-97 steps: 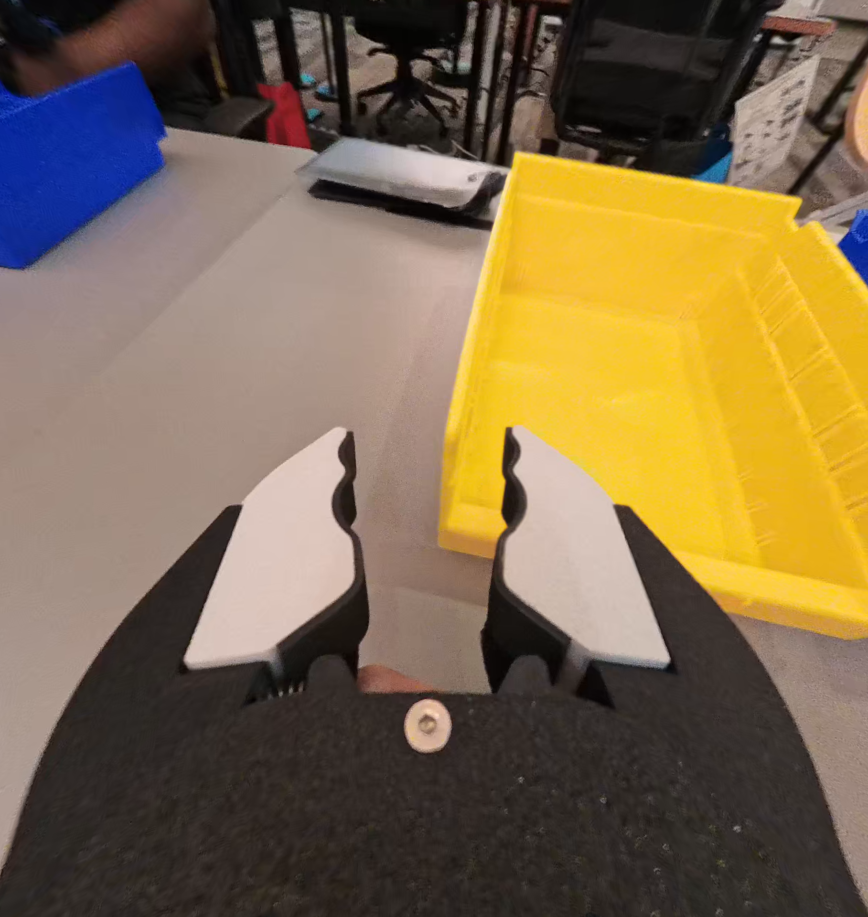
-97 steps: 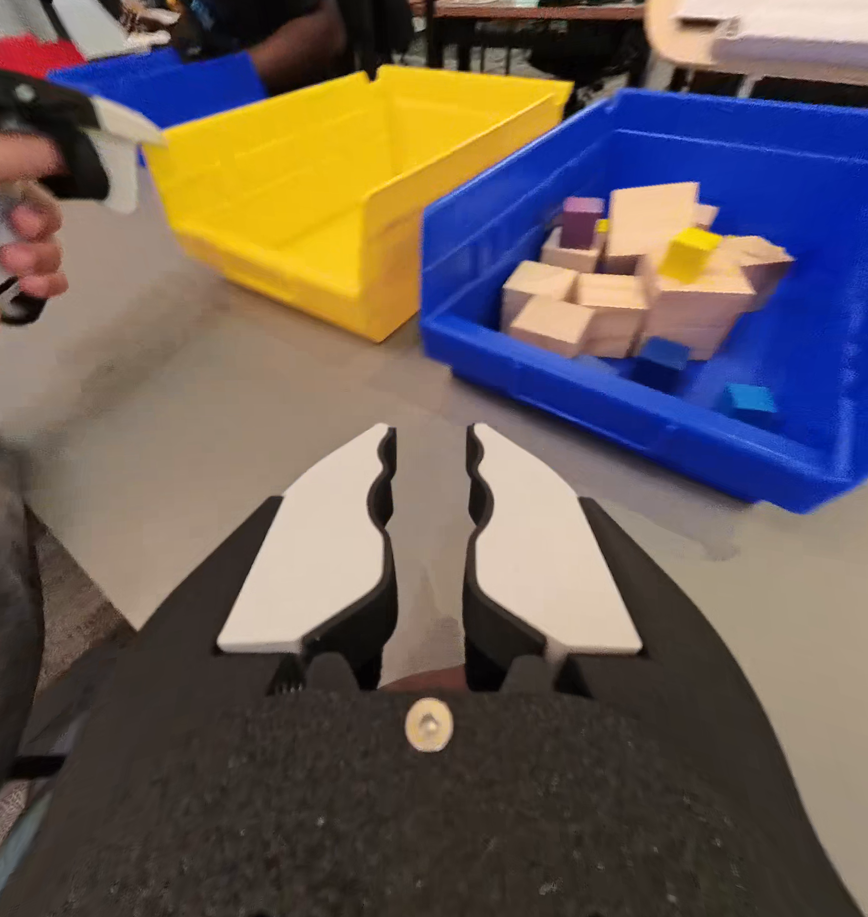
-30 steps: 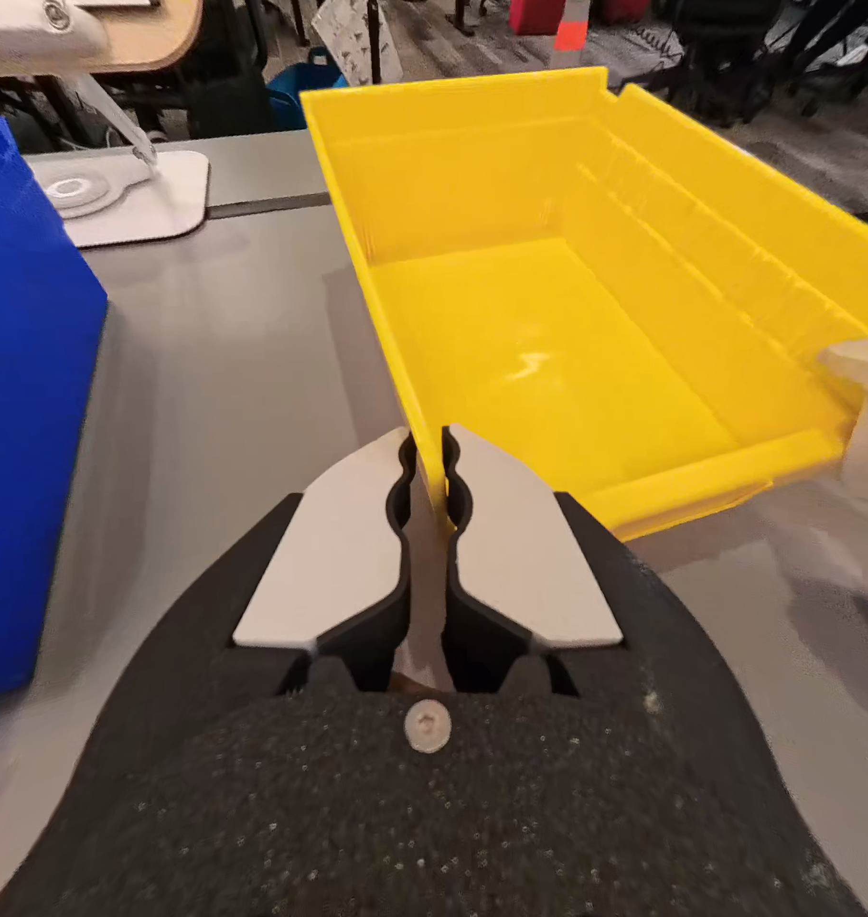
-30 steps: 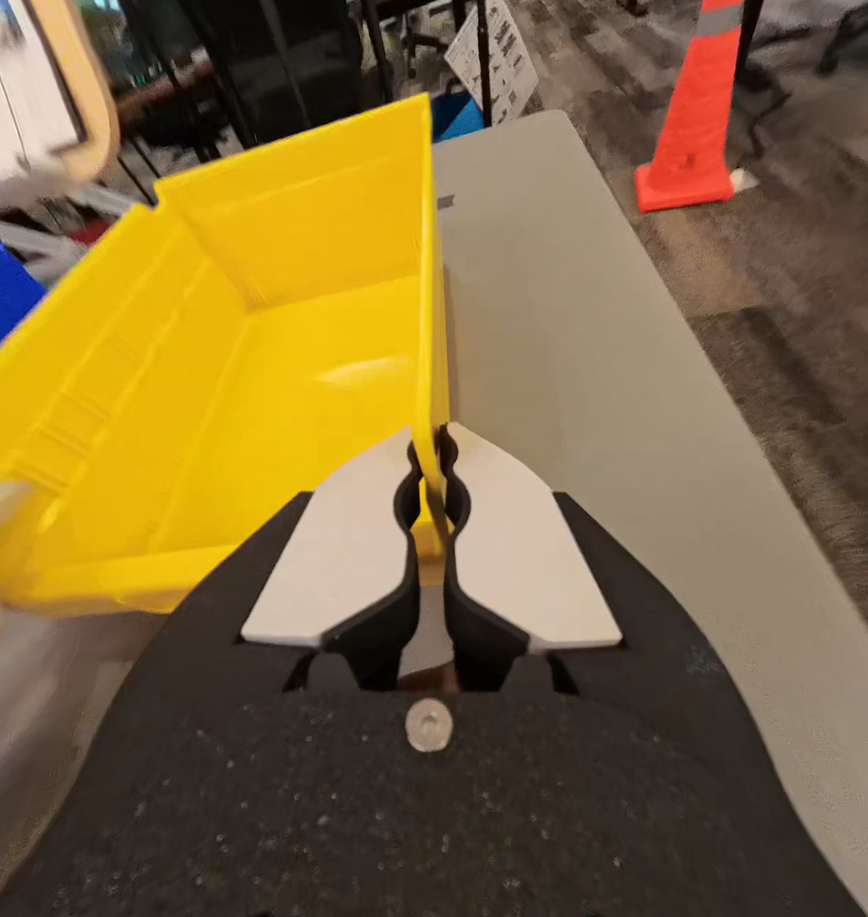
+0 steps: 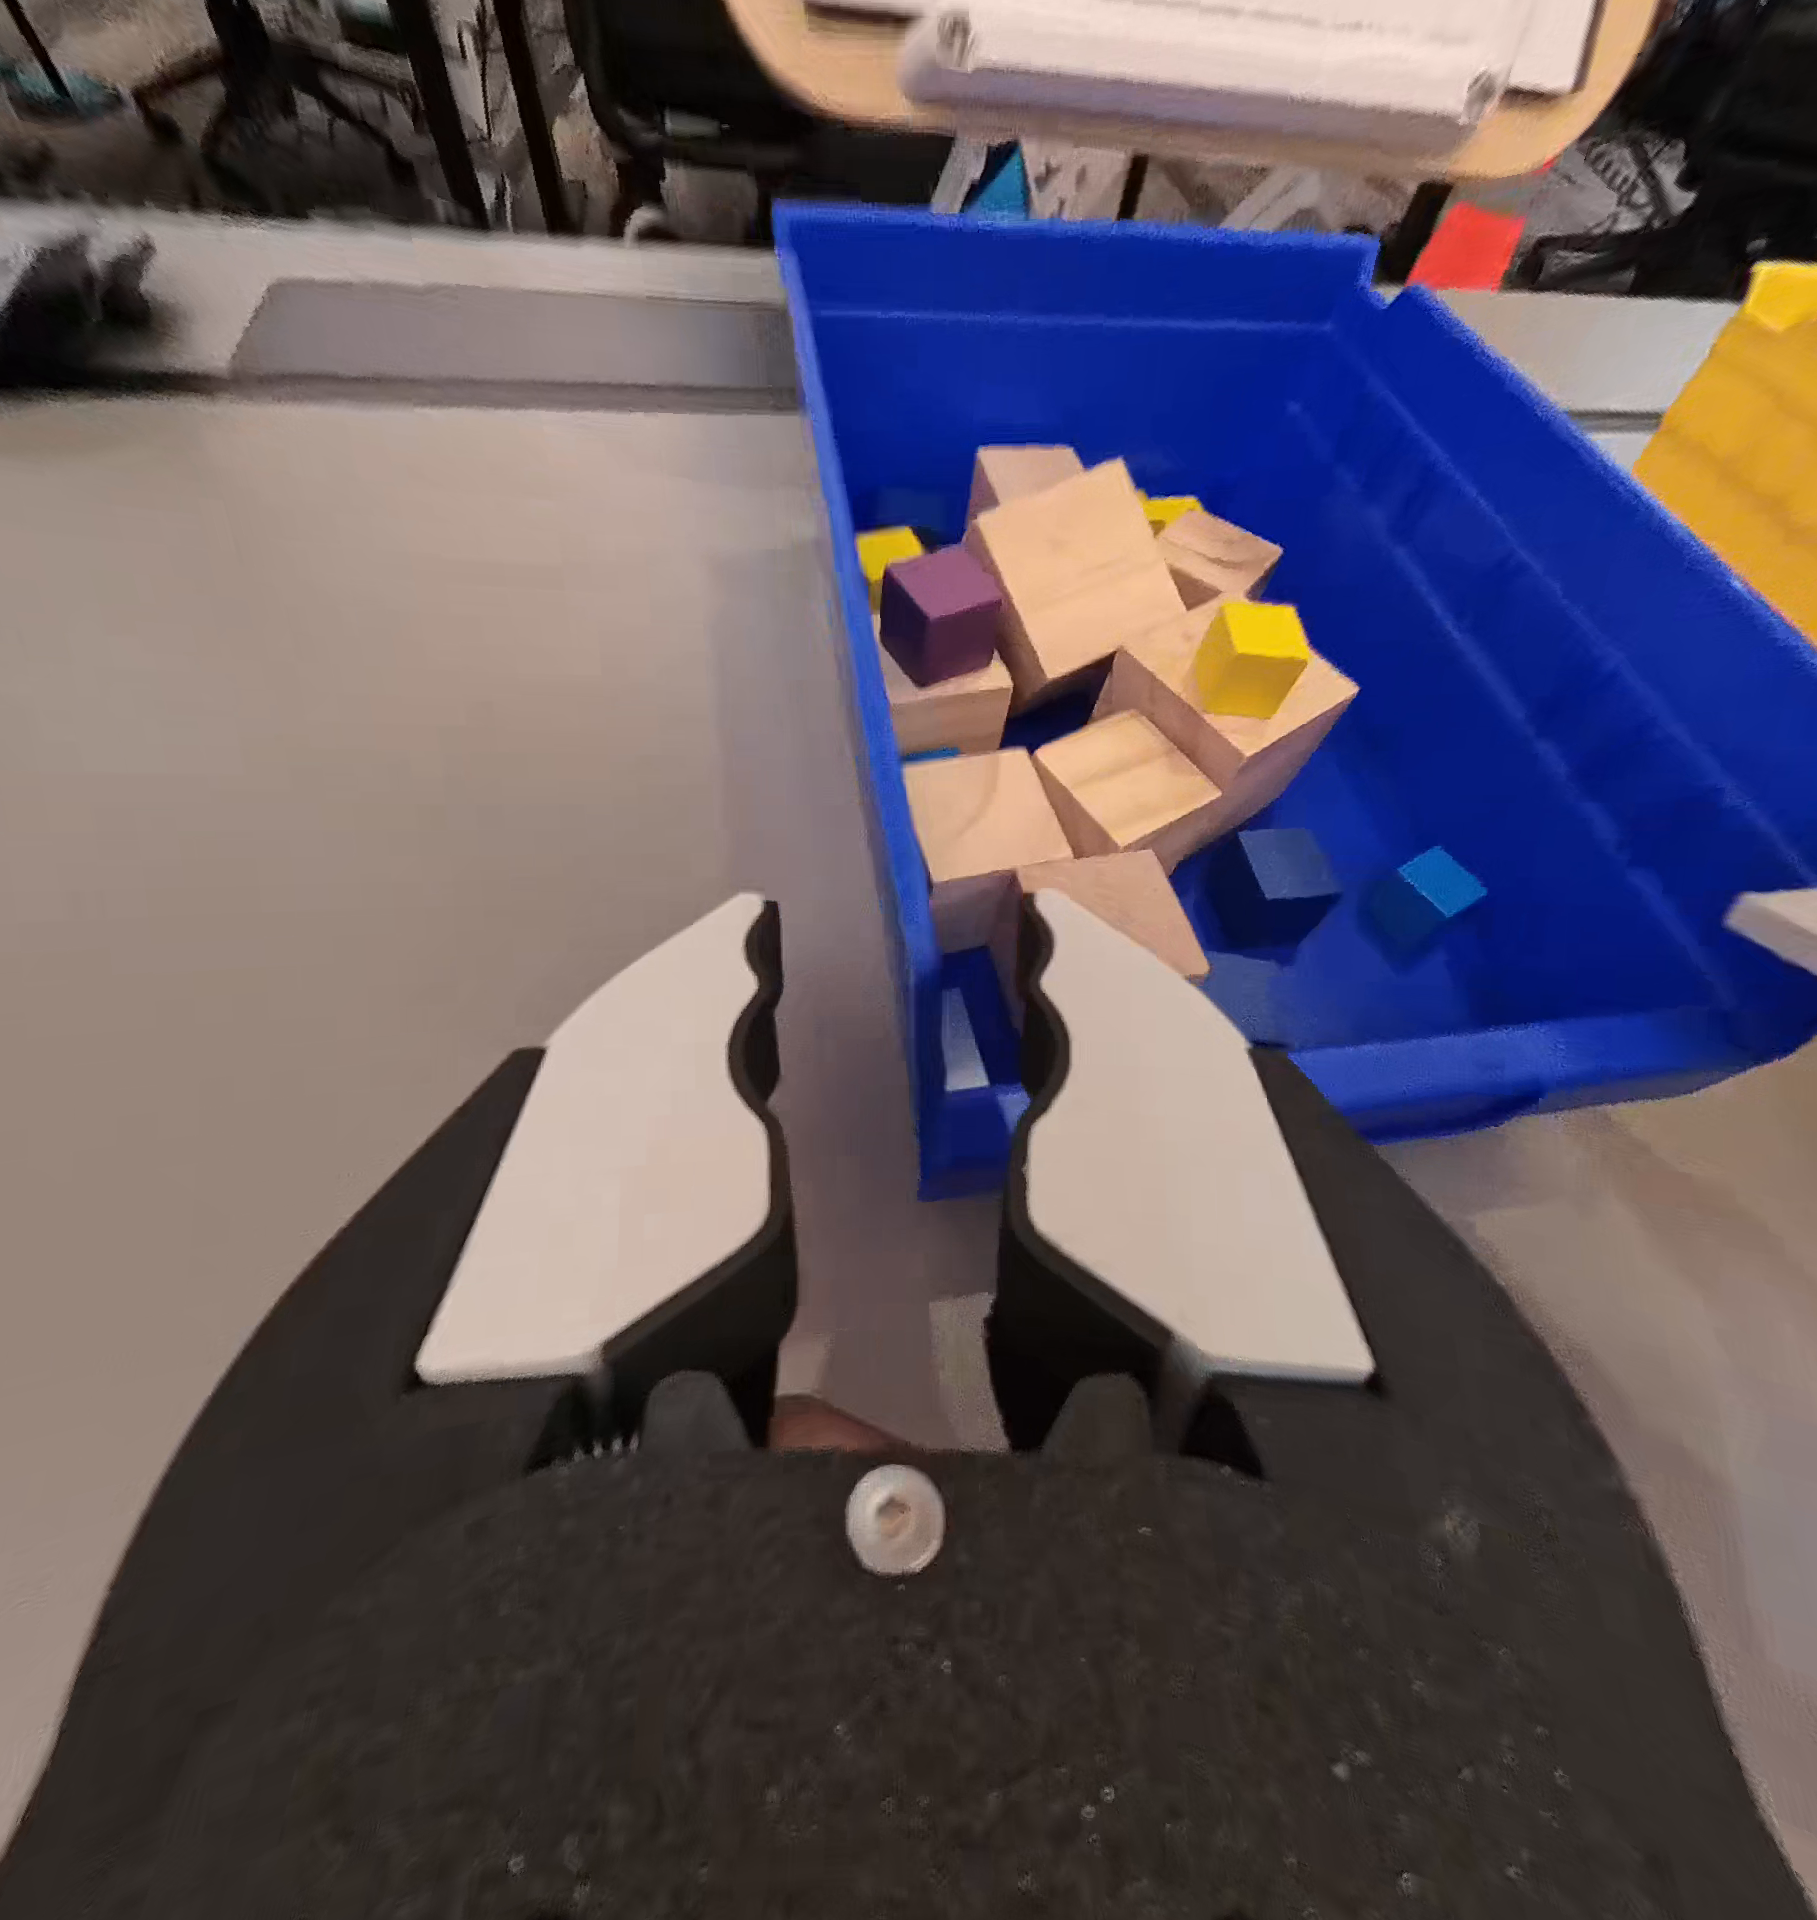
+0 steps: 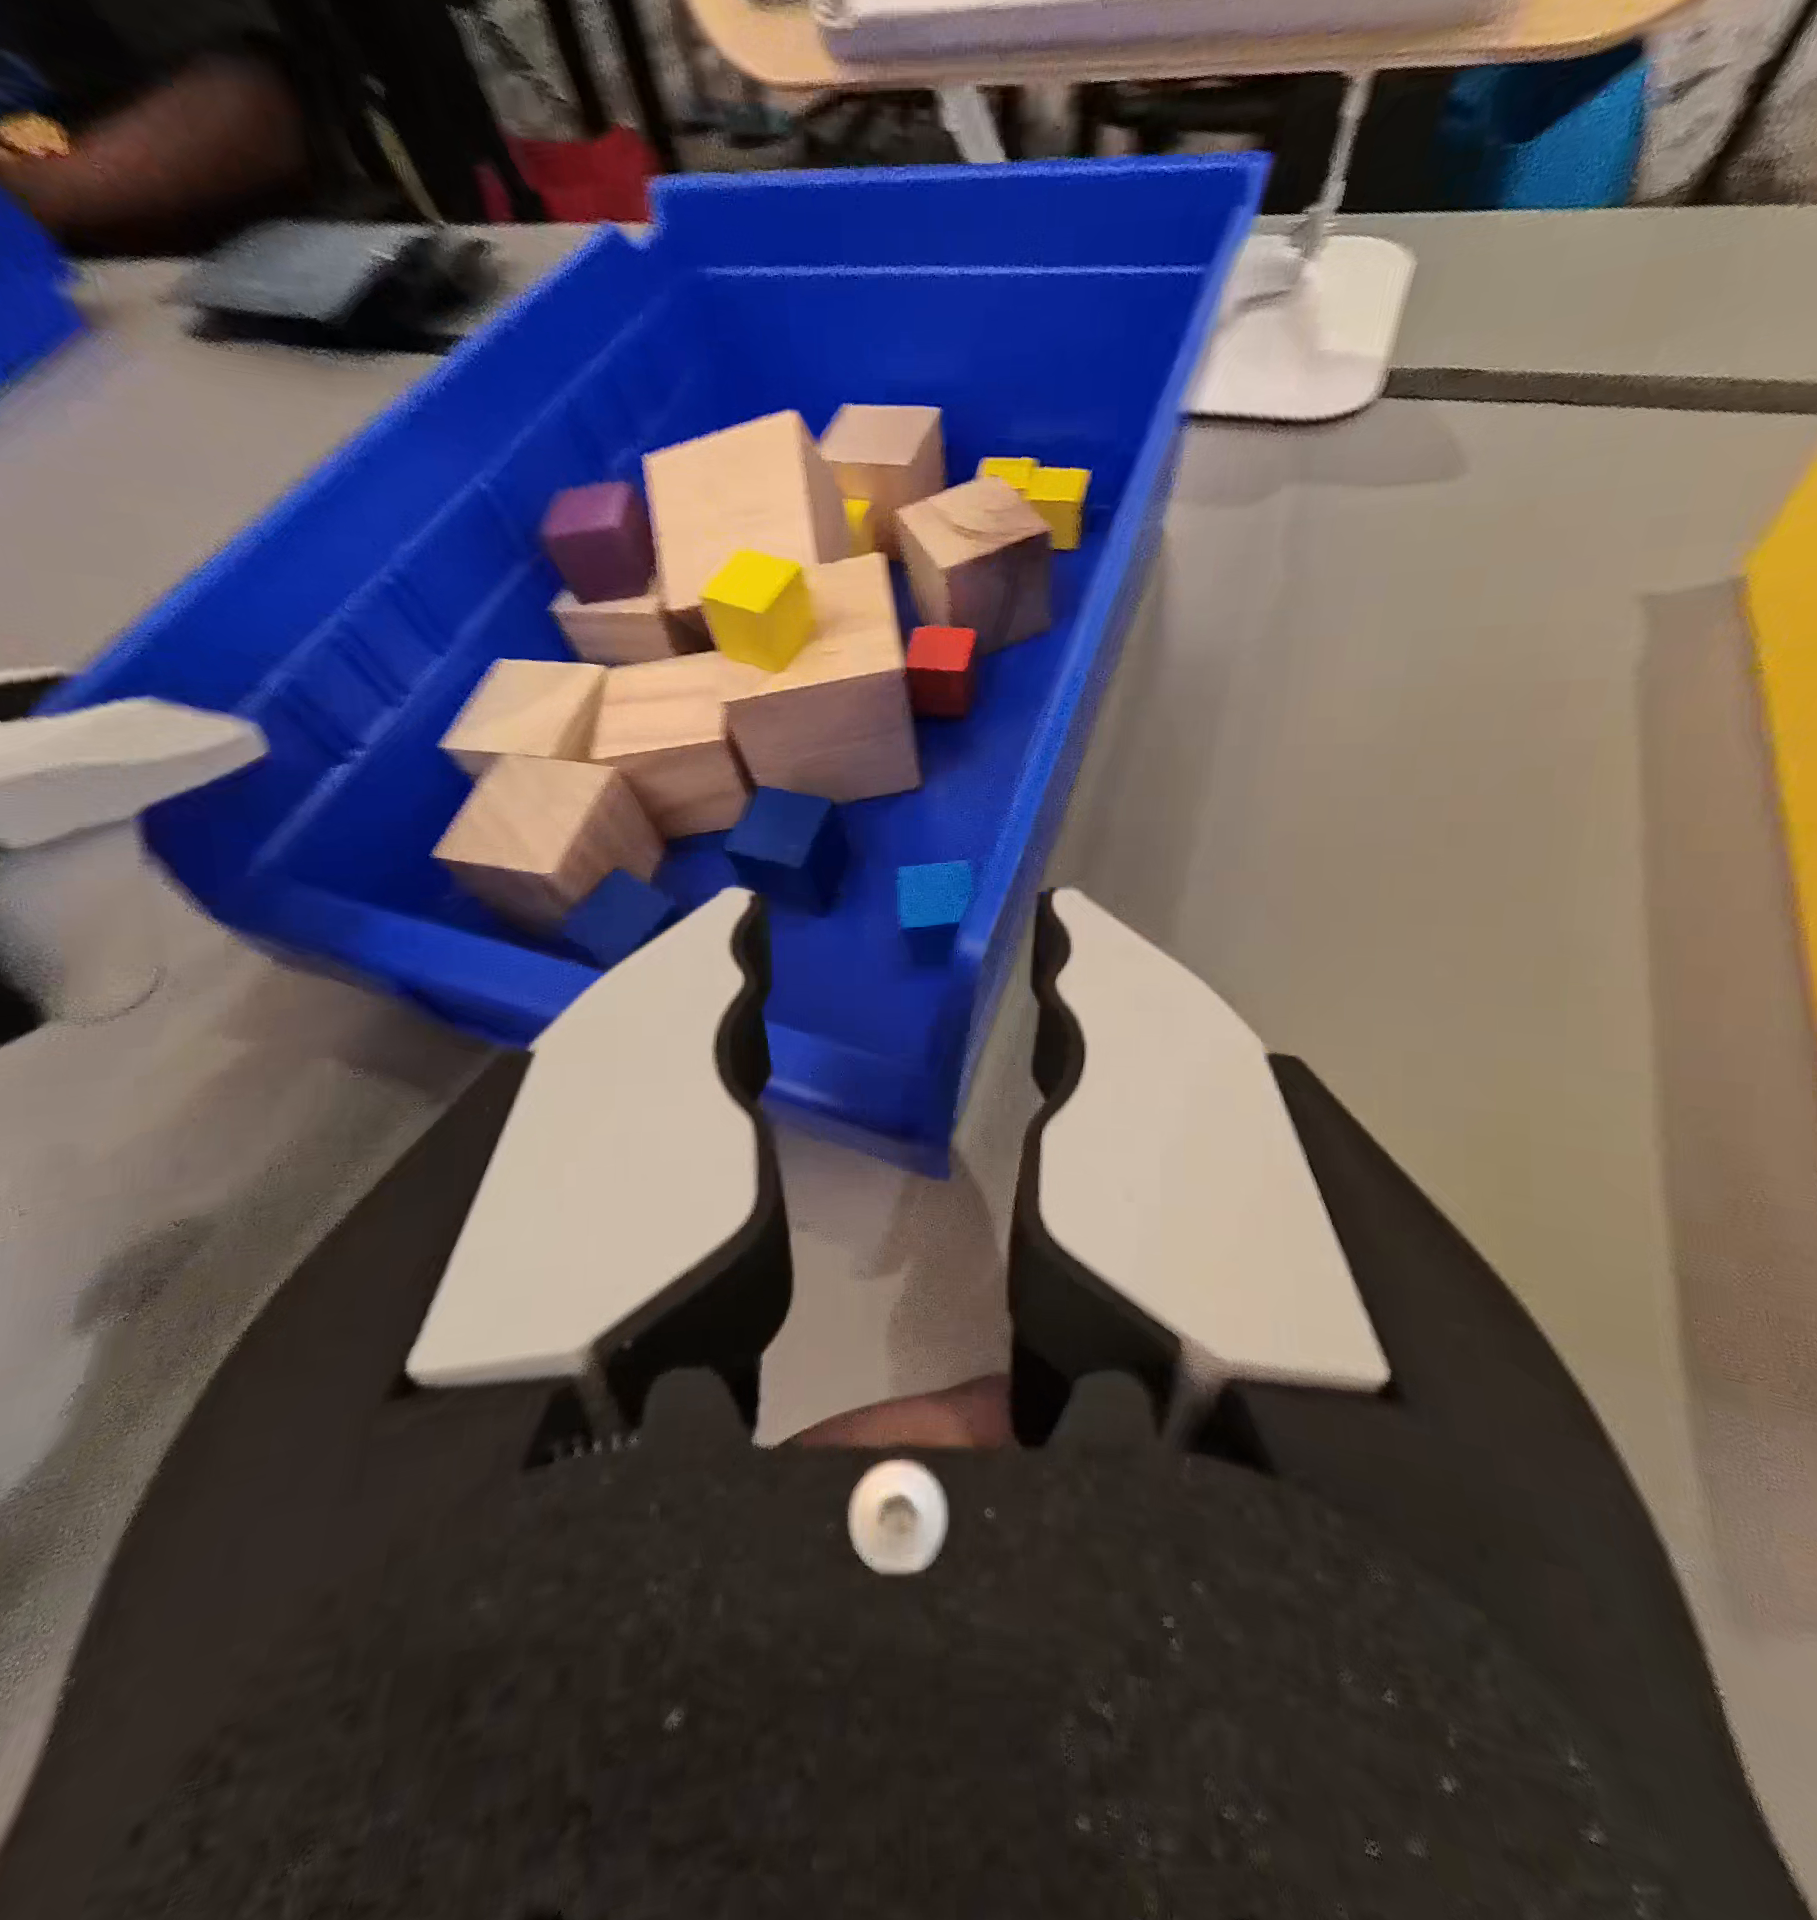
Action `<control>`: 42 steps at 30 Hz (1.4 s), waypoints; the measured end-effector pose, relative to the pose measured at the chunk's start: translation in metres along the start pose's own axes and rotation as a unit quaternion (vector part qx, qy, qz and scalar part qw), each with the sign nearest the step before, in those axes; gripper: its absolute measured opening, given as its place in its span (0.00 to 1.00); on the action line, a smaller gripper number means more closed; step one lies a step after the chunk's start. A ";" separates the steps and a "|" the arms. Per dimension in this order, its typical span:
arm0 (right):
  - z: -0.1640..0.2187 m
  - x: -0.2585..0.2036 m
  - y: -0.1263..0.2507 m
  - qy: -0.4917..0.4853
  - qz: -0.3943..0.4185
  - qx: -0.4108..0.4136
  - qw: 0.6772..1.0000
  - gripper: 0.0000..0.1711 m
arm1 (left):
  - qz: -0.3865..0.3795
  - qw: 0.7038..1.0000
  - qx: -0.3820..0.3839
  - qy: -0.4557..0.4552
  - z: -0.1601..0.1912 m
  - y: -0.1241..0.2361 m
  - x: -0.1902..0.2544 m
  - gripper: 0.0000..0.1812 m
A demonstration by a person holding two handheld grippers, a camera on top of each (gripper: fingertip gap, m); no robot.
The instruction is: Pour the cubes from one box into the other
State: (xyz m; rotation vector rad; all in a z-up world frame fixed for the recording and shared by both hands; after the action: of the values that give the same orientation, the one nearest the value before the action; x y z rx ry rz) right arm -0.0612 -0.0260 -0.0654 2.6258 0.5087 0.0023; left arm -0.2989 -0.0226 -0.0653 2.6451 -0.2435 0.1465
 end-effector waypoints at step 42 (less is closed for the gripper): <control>-0.001 -0.046 0.060 0.151 -0.106 0.074 0.980 0.13 | -0.134 0.987 0.077 0.037 0.012 0.113 -0.157 0.31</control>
State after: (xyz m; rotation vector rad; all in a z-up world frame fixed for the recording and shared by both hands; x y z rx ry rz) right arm -0.0834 -0.0913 -0.0343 2.7154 0.9242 0.3096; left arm -0.4741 -0.1031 -0.0476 2.7872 0.1544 0.1813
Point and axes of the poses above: each gripper's, where its closed fingertips meet, y back along the fingers, z out of its underside, x = y × z across the jaws, the point moved 10 cm from there along y, back along the fingers, and after that the axes turned 3 degrees about y, right-handed, at the moved point
